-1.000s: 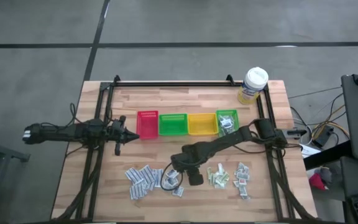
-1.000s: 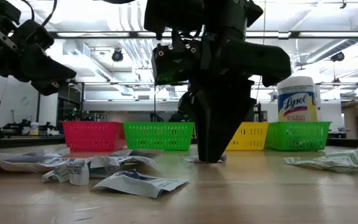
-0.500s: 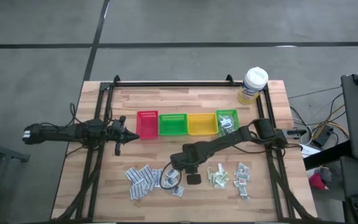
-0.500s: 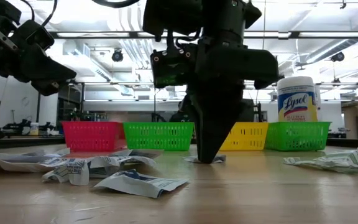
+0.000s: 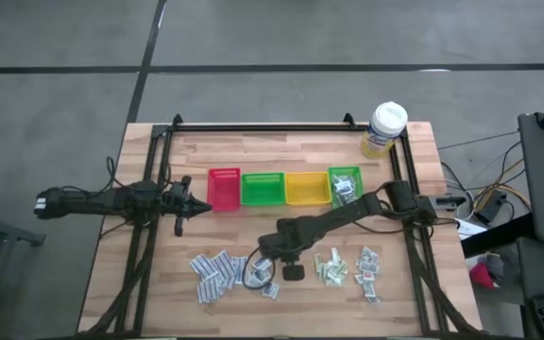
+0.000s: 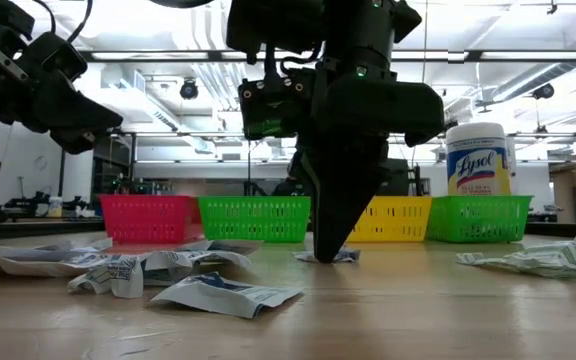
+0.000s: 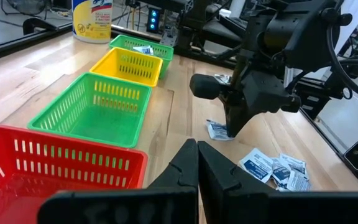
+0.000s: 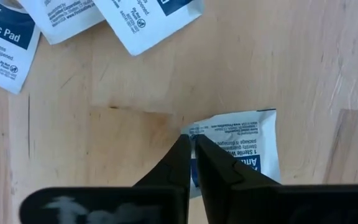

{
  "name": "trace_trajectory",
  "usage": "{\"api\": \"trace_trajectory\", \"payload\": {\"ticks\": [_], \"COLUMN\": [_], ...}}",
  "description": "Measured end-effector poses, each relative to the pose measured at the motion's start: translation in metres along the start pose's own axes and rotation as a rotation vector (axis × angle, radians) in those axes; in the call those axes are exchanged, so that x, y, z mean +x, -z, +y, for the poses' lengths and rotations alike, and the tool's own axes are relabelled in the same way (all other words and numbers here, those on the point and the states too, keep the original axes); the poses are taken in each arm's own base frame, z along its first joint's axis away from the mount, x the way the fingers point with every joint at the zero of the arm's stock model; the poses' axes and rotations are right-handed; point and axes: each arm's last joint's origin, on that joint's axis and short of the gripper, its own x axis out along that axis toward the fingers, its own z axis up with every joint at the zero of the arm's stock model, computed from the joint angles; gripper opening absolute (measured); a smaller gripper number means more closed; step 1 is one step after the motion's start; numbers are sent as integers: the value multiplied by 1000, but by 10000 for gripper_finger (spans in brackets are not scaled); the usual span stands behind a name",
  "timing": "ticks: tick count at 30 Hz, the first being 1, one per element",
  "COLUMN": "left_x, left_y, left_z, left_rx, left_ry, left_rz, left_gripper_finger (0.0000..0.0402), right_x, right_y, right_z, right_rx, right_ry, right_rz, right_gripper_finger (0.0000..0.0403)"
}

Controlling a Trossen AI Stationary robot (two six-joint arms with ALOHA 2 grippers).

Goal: Pick & Place First Aid Supplies
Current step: Put the blue alcohol pad into the right green bin

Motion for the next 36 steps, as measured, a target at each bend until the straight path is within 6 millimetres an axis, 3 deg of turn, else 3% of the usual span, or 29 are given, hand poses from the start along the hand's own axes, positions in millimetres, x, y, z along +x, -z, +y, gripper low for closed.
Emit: {"api": "trace_trajectory", "payload": {"ticks": [22, 29, 36], "left_x": [0, 0, 0], "left_y": [0, 0, 0], "left_z": [0, 0, 0], "left_rx": [0, 0, 0], "left_ry": [0, 0, 0], "left_rz": [1, 1, 1], "left_gripper_finger": [0, 0, 0], "right_x": [-44, -76, -98], "right_y": [-15, -12, 4], "right_z": [6, 8, 6], "right_rx": [-65, -14, 131], "right_ry": [-6, -23, 41], "right_rz": [95, 211, 410], "right_gripper_finger": [8, 8, 8]}}
